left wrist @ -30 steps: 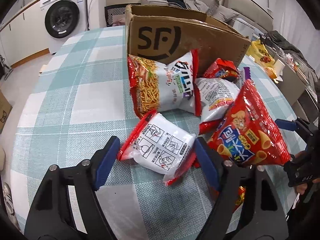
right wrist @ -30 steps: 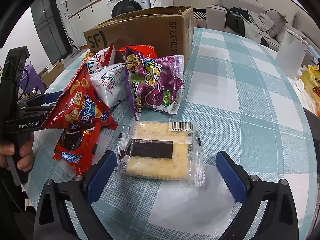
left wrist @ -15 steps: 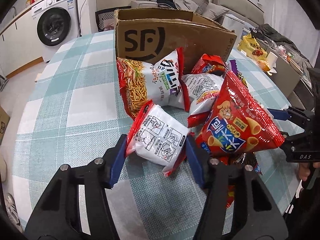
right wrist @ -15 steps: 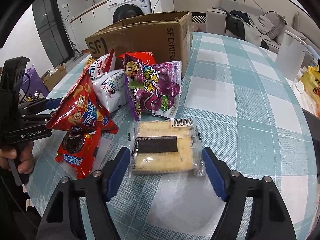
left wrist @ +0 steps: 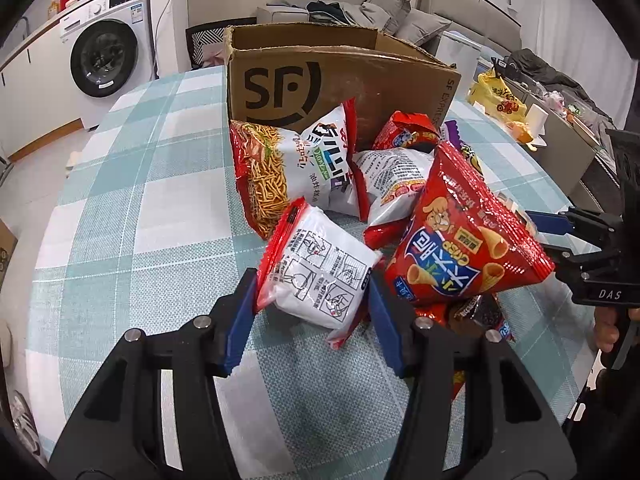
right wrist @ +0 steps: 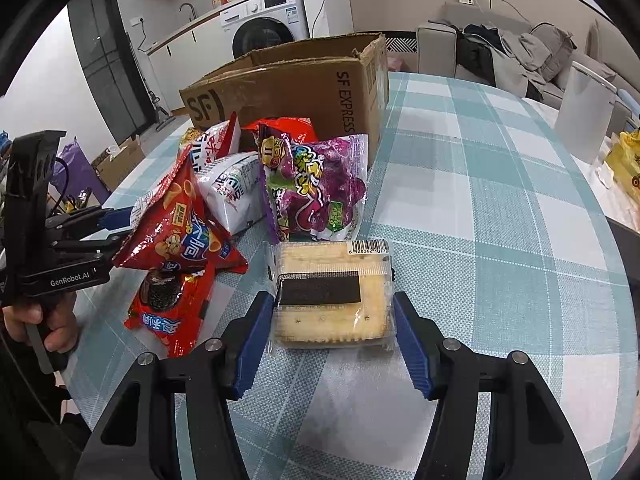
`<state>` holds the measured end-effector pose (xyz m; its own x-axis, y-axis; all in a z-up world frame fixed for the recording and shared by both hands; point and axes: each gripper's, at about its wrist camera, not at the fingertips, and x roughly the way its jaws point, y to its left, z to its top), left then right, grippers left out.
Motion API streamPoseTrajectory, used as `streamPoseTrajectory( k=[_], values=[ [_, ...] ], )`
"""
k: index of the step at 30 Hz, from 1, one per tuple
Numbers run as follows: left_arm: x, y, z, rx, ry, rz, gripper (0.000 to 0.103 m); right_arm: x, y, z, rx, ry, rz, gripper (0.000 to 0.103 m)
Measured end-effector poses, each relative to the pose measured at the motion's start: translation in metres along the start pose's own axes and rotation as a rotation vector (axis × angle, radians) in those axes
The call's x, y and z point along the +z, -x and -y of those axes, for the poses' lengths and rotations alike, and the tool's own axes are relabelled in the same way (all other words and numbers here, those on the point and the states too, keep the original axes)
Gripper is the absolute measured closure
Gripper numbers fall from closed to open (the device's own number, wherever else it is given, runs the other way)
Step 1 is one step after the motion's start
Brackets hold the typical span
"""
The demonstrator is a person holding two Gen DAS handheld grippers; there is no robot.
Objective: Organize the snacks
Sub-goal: 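Carry the cracker sandwich over the box with right gripper while left carries white bag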
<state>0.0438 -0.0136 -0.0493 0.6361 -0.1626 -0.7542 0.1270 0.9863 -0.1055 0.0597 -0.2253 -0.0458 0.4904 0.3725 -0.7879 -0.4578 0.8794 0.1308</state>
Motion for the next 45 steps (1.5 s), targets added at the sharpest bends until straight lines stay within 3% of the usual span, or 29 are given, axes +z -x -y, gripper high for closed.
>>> streamPoseTrajectory(
  k=[20, 45],
  values=[
    [0.001, 0.041, -0.011, -0.024, 0.049, 0.092, 0.053, 0.009, 0.034, 0.006, 0.047, -0.07, 0.163, 0.042],
    [0.048, 0.086, -0.009, -0.02, 0.082, 0.239, 0.053, 0.053, 0.06, -0.017, 0.088, -0.06, 0.313, 0.042]
  ],
)
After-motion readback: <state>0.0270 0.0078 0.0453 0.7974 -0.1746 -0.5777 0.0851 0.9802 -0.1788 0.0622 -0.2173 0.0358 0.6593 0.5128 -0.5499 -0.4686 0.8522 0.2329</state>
